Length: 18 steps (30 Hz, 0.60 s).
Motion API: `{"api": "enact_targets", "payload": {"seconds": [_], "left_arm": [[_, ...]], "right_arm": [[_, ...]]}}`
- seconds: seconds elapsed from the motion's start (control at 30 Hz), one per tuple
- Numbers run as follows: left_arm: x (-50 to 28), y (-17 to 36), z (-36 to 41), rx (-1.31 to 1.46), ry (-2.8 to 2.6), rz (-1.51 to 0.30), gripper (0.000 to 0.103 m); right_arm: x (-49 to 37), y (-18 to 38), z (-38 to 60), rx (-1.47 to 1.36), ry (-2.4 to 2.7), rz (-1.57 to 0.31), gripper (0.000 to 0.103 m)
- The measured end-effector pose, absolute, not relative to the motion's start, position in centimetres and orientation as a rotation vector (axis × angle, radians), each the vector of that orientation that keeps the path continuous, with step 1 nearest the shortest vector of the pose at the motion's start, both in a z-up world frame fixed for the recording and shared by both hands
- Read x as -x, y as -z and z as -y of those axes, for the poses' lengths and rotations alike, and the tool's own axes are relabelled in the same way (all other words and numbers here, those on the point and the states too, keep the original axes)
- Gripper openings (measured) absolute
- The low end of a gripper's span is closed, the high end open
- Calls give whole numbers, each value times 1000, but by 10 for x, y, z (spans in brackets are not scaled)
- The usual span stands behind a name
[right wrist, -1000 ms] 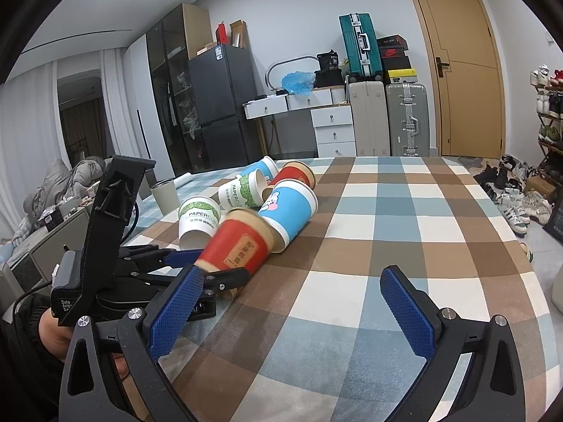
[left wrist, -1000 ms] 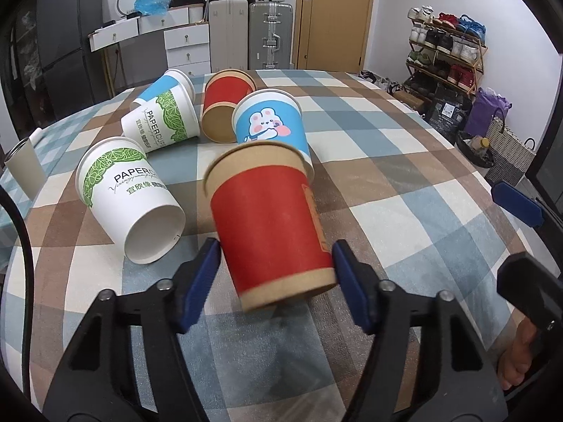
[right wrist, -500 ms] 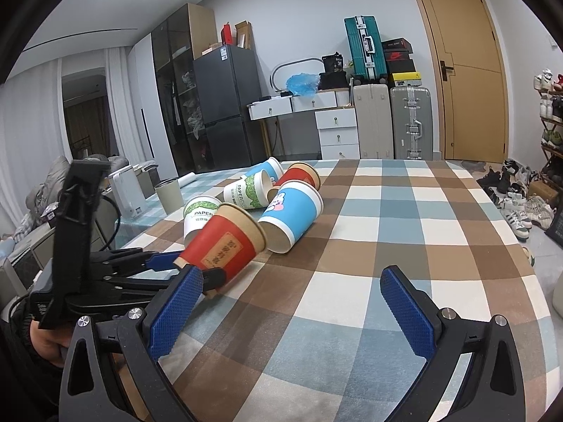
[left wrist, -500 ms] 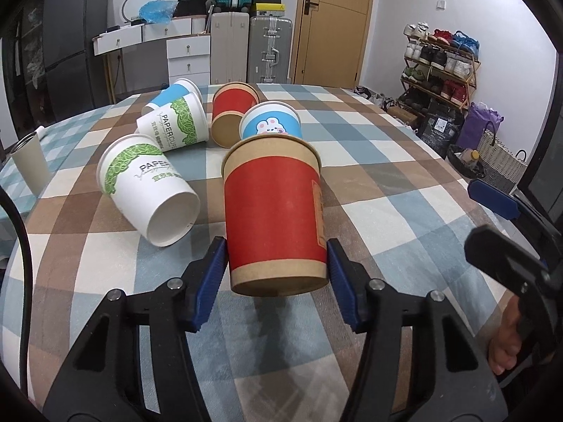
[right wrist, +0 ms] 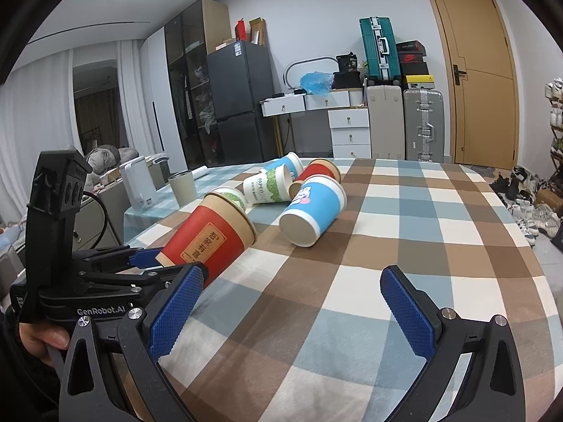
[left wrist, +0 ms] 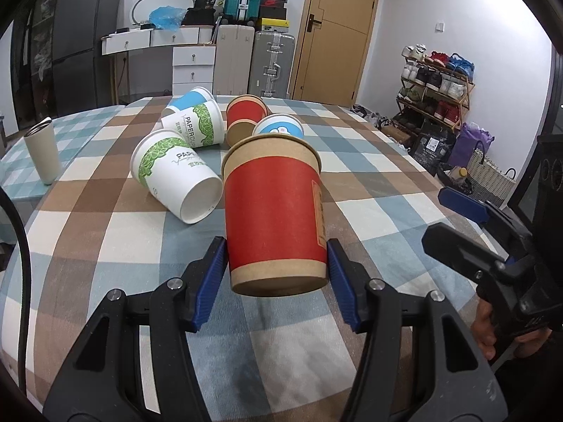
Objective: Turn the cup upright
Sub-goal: 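Lift the red cup with the left tool and carry it toward the right tool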
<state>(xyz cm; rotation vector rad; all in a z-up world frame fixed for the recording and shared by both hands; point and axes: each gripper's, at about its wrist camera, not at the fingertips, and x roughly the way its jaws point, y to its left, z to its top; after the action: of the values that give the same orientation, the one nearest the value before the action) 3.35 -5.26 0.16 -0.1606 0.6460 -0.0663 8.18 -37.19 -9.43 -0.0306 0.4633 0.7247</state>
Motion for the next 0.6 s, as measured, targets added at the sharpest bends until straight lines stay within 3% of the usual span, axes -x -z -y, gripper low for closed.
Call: {"api": "enact_targets", "payload": {"seconds": [0.6], "left_arm": [[9,17,56,210,86,-673,54]], "right_arm": [[-76,101,361,65,-747,-477,103]]}}
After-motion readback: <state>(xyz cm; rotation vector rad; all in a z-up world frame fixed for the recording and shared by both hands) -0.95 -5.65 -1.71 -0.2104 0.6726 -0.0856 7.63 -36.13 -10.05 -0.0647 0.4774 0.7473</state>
